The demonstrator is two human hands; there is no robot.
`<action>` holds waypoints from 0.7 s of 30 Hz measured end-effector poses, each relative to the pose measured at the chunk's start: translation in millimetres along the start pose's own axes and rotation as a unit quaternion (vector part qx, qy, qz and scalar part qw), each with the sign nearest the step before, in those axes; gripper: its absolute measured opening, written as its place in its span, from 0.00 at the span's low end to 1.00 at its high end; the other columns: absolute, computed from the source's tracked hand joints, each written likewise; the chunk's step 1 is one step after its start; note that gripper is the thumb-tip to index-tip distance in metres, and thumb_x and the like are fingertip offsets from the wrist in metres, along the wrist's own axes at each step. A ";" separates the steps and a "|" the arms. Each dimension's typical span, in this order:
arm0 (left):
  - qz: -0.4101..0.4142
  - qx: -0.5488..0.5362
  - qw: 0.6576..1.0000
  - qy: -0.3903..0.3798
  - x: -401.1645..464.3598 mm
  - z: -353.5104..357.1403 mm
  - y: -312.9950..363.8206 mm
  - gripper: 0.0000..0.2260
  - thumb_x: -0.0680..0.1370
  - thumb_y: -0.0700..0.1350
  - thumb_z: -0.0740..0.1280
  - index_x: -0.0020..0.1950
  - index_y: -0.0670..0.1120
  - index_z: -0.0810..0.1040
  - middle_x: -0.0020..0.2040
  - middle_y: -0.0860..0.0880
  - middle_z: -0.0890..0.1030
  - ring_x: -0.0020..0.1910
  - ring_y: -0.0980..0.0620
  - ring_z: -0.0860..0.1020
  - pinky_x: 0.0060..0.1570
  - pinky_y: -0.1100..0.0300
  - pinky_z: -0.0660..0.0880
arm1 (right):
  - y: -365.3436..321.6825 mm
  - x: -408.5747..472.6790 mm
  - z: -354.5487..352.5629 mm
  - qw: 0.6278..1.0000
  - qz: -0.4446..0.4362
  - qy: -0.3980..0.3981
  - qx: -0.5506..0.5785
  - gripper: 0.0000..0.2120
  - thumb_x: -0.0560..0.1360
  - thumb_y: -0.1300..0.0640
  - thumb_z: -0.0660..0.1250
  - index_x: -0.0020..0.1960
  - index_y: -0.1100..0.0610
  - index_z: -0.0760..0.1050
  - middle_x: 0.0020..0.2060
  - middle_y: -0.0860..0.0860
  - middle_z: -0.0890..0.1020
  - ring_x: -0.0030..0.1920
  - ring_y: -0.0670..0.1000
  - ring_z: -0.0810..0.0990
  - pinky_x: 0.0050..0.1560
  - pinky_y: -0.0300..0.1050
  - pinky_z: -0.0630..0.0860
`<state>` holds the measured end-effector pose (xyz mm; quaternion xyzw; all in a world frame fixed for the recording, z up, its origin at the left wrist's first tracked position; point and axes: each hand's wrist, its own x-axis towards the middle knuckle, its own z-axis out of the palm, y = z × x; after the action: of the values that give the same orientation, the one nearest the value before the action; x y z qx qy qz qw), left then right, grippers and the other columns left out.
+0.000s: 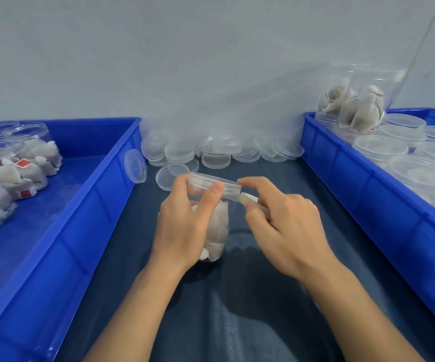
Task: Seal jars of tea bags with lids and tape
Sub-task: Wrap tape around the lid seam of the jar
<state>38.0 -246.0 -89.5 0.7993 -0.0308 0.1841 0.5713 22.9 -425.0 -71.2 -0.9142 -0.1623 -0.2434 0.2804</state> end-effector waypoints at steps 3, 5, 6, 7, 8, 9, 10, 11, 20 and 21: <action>0.000 -0.029 1.000 0.007 1.3 -1.3 -1.0 0.22 0.74 0.70 0.63 0.54 0.54 0.79 0.50 0.64 0.83 0.50 0.63 0.81 0.48 0.61 0.72 | -0.5 -0.4 -0.8 1.000 -0.018 0.004 -0.005 0.17 0.79 0.44 0.53 0.64 0.42 0.72 0.23 0.44 0.70 0.27 0.52 0.72 0.34 0.50 0.74; 0.008 -0.039 0.999 0.008 1.8 -0.9 -1.9 0.22 0.74 0.70 0.63 0.54 0.53 0.79 0.50 0.62 0.84 0.50 0.63 0.81 0.48 0.61 0.72 | -0.8 -0.1 -1.0 0.999 -0.025 0.011 -0.019 0.15 0.79 0.45 0.55 0.63 0.43 0.72 0.23 0.45 0.72 0.26 0.51 0.73 0.33 0.50 0.75; 0.010 -0.044 0.999 0.006 1.9 -0.8 -2.7 0.22 0.75 0.69 0.63 0.53 0.53 0.79 0.50 0.62 0.84 0.49 0.62 0.81 0.48 0.60 0.72 | -0.4 0.2 -0.8 0.999 -0.025 0.014 -0.023 0.14 0.79 0.46 0.56 0.63 0.44 0.72 0.24 0.44 0.73 0.26 0.50 0.74 0.33 0.50 0.75; 0.014 -0.047 0.999 0.005 2.2 -0.7 -3.6 0.22 0.75 0.69 0.64 0.53 0.52 0.79 0.49 0.61 0.84 0.49 0.61 0.81 0.48 0.60 0.72 | 0.0 0.4 -0.8 0.999 -0.024 0.016 -0.026 0.14 0.79 0.46 0.57 0.62 0.44 0.73 0.24 0.44 0.73 0.26 0.50 0.74 0.33 0.50 0.75; 0.018 -0.050 0.999 0.004 2.4 -0.8 -4.4 0.22 0.75 0.69 0.64 0.53 0.52 0.79 0.49 0.61 0.84 0.49 0.61 0.81 0.48 0.61 0.73 | 0.3 0.7 -0.6 0.999 -0.024 0.017 -0.030 0.13 0.79 0.47 0.58 0.62 0.45 0.73 0.24 0.44 0.73 0.26 0.50 0.74 0.33 0.50 0.75; 0.022 -0.053 0.998 0.003 2.8 -1.0 -5.2 0.22 0.75 0.69 0.64 0.53 0.51 0.79 0.49 0.60 0.84 0.49 0.60 0.81 0.47 0.62 0.73 | 0.6 0.8 -0.4 0.999 -0.023 0.017 -0.034 0.13 0.79 0.47 0.58 0.62 0.45 0.74 0.25 0.43 0.73 0.27 0.50 0.74 0.33 0.50 0.75; 0.025 -0.057 0.998 0.002 3.1 -1.2 -5.8 0.22 0.75 0.68 0.64 0.53 0.51 0.79 0.49 0.60 0.84 0.49 0.60 0.81 0.47 0.64 0.73 | 0.7 1.0 -0.1 0.999 -0.021 0.017 -0.036 0.13 0.79 0.47 0.59 0.62 0.46 0.74 0.25 0.43 0.73 0.27 0.50 0.75 0.33 0.50 0.76; 0.026 -0.062 0.998 0.001 3.3 -1.4 -6.2 0.22 0.75 0.68 0.64 0.53 0.51 0.79 0.48 0.59 0.84 0.48 0.59 0.81 0.46 0.65 0.73 | 0.8 1.2 0.1 0.999 -0.017 0.017 -0.038 0.14 0.79 0.47 0.58 0.62 0.46 0.74 0.25 0.43 0.73 0.27 0.51 0.75 0.34 0.50 0.76; 0.013 -0.081 0.996 -0.019 2.4 0.9 -5.4 0.24 0.75 0.69 0.65 0.51 0.49 0.80 0.48 0.49 0.84 0.51 0.47 0.82 0.53 0.49 0.78 | 3.6 2.6 -2.2 0.999 0.016 0.008 -0.036 0.17 0.79 0.45 0.56 0.65 0.45 0.74 0.25 0.46 0.75 0.29 0.51 0.77 0.37 0.50 0.75; 0.012 -0.088 0.996 -0.019 2.4 0.7 -5.0 0.24 0.75 0.69 0.65 0.51 0.48 0.80 0.48 0.48 0.84 0.52 0.44 0.82 0.53 0.47 0.78 | 3.8 2.7 -1.9 0.999 0.017 0.006 -0.034 0.17 0.79 0.44 0.56 0.65 0.45 0.74 0.25 0.46 0.75 0.29 0.51 0.77 0.38 0.50 0.76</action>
<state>41.8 -244.6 -93.5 0.7490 -0.0673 0.1724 0.6362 26.1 -428.7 -70.1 -0.9243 -0.1370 -0.2493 0.2546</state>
